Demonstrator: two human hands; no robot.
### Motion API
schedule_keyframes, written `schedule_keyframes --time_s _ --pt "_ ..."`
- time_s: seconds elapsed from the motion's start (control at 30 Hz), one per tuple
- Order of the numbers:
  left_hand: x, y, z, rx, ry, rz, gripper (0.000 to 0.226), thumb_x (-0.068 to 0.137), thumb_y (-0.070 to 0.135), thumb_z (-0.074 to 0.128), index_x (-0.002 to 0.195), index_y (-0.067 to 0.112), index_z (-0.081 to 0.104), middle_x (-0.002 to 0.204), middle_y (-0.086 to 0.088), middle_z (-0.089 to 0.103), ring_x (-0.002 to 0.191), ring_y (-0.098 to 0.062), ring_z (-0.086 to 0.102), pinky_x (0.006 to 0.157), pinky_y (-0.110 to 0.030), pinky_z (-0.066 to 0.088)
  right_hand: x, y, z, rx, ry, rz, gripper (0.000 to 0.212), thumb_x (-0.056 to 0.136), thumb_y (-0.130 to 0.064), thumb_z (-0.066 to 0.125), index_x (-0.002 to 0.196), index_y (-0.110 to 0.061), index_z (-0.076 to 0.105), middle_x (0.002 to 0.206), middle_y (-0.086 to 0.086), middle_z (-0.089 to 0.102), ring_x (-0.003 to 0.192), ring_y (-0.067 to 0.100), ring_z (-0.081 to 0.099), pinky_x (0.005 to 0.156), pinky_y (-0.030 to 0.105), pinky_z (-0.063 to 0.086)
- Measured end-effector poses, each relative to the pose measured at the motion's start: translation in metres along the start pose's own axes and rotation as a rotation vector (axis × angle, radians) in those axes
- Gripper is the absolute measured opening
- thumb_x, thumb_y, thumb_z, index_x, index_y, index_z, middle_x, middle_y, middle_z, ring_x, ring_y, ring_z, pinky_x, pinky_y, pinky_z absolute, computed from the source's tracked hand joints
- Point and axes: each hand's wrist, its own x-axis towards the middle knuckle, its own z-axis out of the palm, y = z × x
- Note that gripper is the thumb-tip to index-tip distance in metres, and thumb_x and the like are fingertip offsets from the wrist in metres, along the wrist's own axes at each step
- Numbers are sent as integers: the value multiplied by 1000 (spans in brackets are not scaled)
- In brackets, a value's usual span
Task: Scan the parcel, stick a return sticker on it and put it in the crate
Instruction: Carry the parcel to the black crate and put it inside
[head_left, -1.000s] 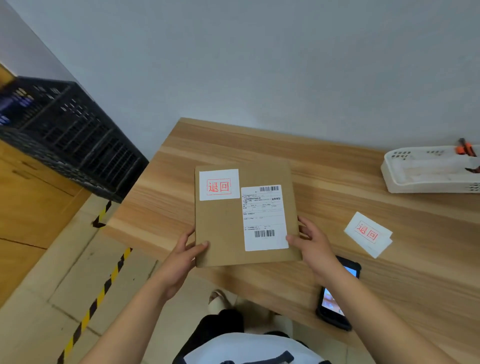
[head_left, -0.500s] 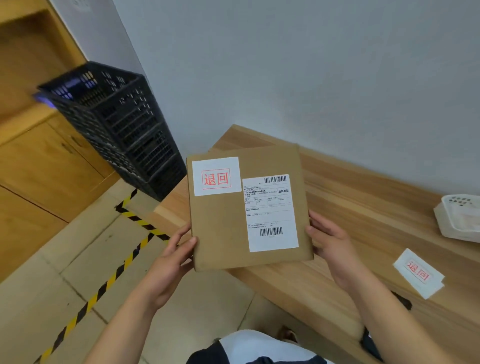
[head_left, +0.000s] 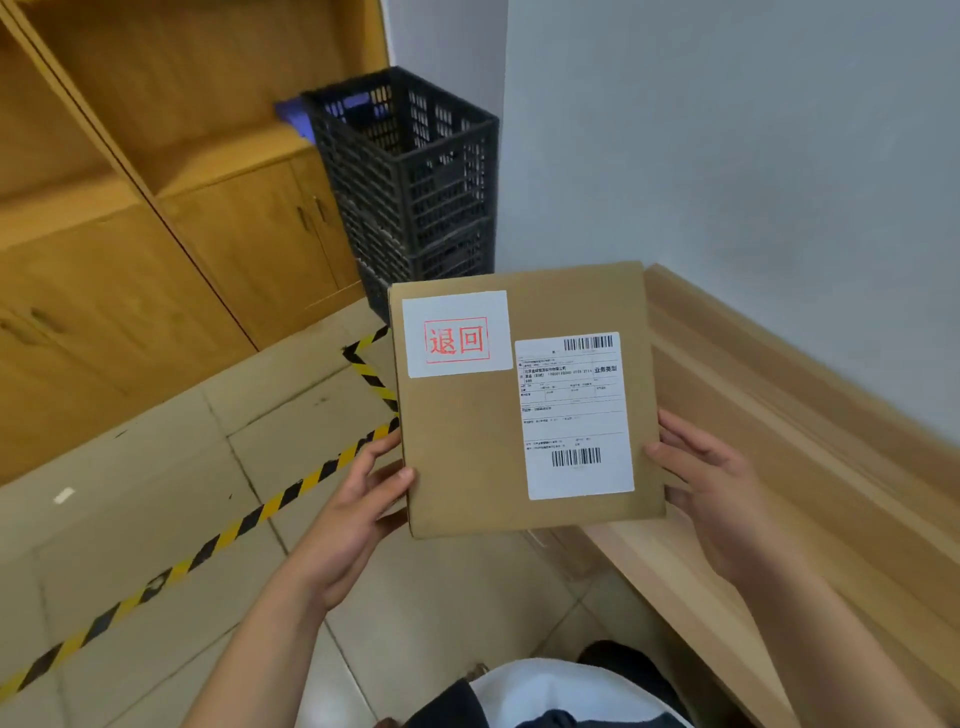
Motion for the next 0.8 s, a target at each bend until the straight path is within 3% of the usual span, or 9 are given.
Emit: schedule_keyframes --time_s 0.1,0.23,0.4,0.63,0.8 --pt "0 5 -26 -32 41 23 38 98 22 53 135 29 53 119 5 71 117 -17 62 100 -42 47 17 -5 30 -10 -11 22 39 95 1 56 111 -31 73 111 -9 78 98 5 74 82 35 53" --pt "12 10 -55 -64 99 30 39 95 28 55 134 31 54 123 1 70 117 -15 62 97 -39 47 45 -13 64 -55 -63 27 37 95 0 56 107 -31 72 103 -14 79 91 0 74 80 34 52" --pt "42 25 -87 -105 180 37 39 92 28 58 131 34 58 126 -3 69 120 -17 62 101 -41 47 107 -15 106 -72 -127 69 38 94 1 58 119 -25 70 114 -7 78 94 4 75 80 35 52" --pt "118 78 -130 -123 275 19 38 90 27 59 127 35 60 123 -3 70 111 -18 62 90 -36 45 221 -34 168 -39 -231 101 38 92 3 59 118 -23 69 104 -8 80 92 5 75 69 24 58" --pt "171 124 -155 -113 329 24 46 83 39 68 128 34 59 114 0 71 100 -16 63 82 -34 45 295 -52 211 -16 -252 131 39 89 -1 67 114 -30 70 104 -13 79 97 2 74 82 30 54"
